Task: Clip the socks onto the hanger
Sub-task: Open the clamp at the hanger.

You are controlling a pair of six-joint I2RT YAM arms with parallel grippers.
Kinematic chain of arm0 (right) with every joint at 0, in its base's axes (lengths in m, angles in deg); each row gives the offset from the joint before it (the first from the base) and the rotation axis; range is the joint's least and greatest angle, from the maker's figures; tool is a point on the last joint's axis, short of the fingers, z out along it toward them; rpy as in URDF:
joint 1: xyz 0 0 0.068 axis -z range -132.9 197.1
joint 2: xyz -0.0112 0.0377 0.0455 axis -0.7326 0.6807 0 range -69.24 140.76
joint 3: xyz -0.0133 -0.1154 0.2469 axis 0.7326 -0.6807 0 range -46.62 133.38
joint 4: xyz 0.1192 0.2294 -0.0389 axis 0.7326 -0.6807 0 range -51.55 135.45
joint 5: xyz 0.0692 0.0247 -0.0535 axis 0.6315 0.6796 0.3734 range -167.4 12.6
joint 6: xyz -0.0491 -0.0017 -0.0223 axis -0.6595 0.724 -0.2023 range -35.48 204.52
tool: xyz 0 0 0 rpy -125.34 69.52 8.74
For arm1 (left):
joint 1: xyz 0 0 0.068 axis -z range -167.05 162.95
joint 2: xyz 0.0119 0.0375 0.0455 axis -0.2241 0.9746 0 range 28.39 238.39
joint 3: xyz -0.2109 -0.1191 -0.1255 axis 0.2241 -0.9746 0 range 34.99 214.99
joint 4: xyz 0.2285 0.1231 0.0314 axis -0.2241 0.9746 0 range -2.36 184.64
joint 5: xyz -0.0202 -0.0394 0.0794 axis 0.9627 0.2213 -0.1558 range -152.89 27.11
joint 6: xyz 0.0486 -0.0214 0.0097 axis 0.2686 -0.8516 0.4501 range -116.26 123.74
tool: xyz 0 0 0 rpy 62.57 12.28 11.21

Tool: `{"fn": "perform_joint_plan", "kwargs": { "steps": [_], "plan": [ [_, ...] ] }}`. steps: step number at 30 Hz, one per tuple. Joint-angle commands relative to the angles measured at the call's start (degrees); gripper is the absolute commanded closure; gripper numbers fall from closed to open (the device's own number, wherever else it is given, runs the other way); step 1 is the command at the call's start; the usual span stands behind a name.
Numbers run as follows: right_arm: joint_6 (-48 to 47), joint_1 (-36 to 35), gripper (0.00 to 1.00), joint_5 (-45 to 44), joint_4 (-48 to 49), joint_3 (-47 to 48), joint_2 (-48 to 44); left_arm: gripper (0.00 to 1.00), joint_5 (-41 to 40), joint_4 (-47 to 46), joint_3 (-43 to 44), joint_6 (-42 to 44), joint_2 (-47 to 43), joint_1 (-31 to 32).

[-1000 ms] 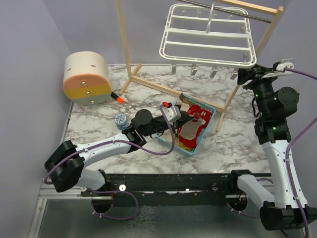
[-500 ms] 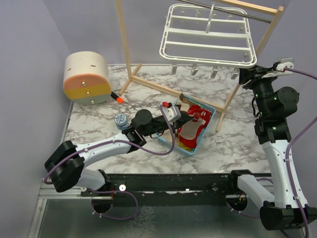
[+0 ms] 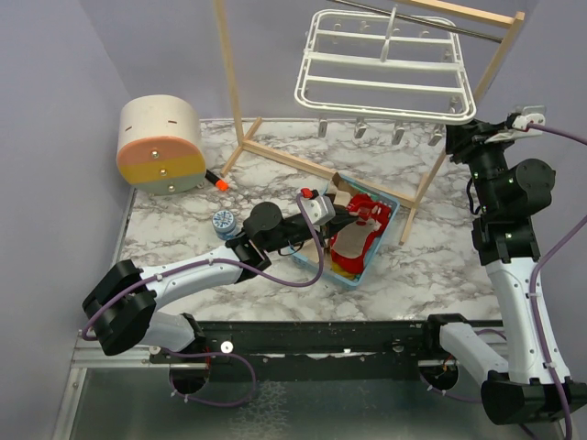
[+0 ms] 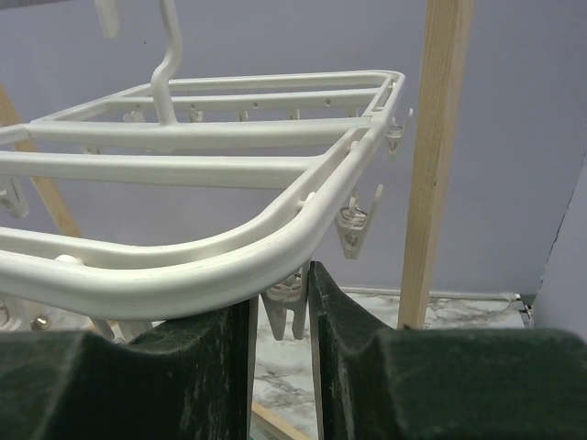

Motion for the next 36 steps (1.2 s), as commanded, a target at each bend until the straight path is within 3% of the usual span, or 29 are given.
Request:
{"fn": "perform_joint_plan", "kwargs": {
  "steps": [1,5,24,36],
  "plan": [
    [0.5,-0.2,0.89,1.3,0.2,2.1,0.2,1.0,0.2,-1.2,-0.6,0.4,-1.7,0.3],
    [1.1,-0.2,0.99,1.4,-0.3,2.5,0.4,1.0,0.2,-1.2,0.2,0.2,-1.3,0.3],
    [6.6,-0.2,0.99,0.3,-6.7,8.1,0.6,1.0,-3.1,-1.3,23.8,-2.8,15.7,0.3],
    [7.1,-0.2,0.99,0.6,-10.2,5.8,-1.5,1.0,-2.9,-1.4,34.8,-5.4,25.2,0.3]
  ]
}}
